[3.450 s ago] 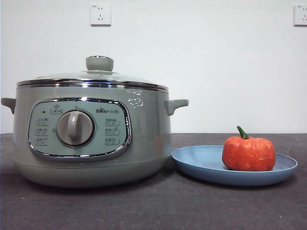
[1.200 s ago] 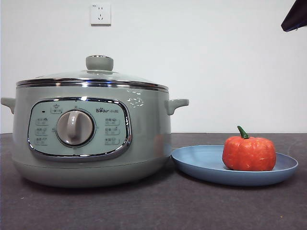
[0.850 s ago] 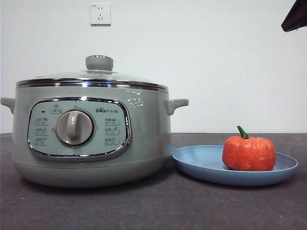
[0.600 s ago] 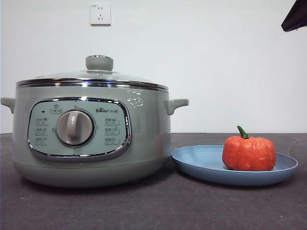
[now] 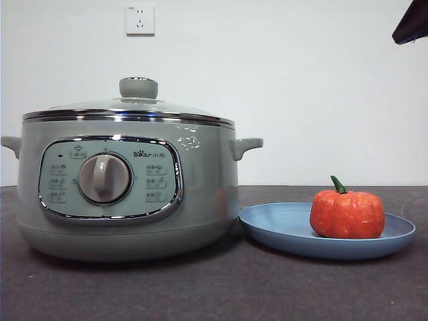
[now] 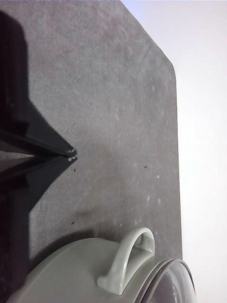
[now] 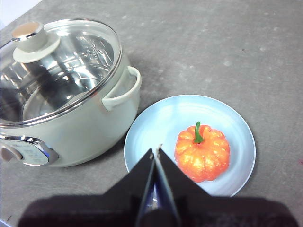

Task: Take the pumpkin out from the steamer,put the pumpkin in the blue plate,close the lid

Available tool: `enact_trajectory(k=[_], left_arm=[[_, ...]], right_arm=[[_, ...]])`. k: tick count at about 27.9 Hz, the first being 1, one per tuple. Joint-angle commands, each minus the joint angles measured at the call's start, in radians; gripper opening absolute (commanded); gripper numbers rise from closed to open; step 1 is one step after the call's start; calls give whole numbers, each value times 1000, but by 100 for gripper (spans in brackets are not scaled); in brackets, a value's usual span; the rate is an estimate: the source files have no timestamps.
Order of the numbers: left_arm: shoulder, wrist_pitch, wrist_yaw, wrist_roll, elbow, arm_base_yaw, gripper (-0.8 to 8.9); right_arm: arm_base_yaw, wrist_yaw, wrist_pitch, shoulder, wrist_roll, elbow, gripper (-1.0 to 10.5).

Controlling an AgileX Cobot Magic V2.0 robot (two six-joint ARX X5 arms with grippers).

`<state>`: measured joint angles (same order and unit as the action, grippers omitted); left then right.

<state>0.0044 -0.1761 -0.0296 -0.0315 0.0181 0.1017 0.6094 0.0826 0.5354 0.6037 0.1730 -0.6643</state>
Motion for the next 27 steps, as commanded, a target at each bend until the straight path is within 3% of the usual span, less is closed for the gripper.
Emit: enact_trajectory(k=[1,4,6,10,13,21,27], left_arm=[[-3,10,0,9,-15,4,-4],[-3,10,0,9,-15,4,-4],[-3,9,0,9,-15,4,-4],[-3,7,0,9,-15,4,-4],[-3,6,0,9,-15,4,-4],[-3,2,0,9,-15,4,-4],[-3,-1,0,9,-15,4,-4]], right_arm=[[0,26,-2,-6,-19,8,-17],[-37,27,19,-64,-32,8,-17],[-124,-4,11,-106,-116,20,-17],[-416,-192,-134,-258,-172,174,-17],[-541,-267,-228,-394,-171,340,-17],[-567,-267,-295,-585,-164,592,-17],[-567,-264,-321,-603,-142,639,-17]])
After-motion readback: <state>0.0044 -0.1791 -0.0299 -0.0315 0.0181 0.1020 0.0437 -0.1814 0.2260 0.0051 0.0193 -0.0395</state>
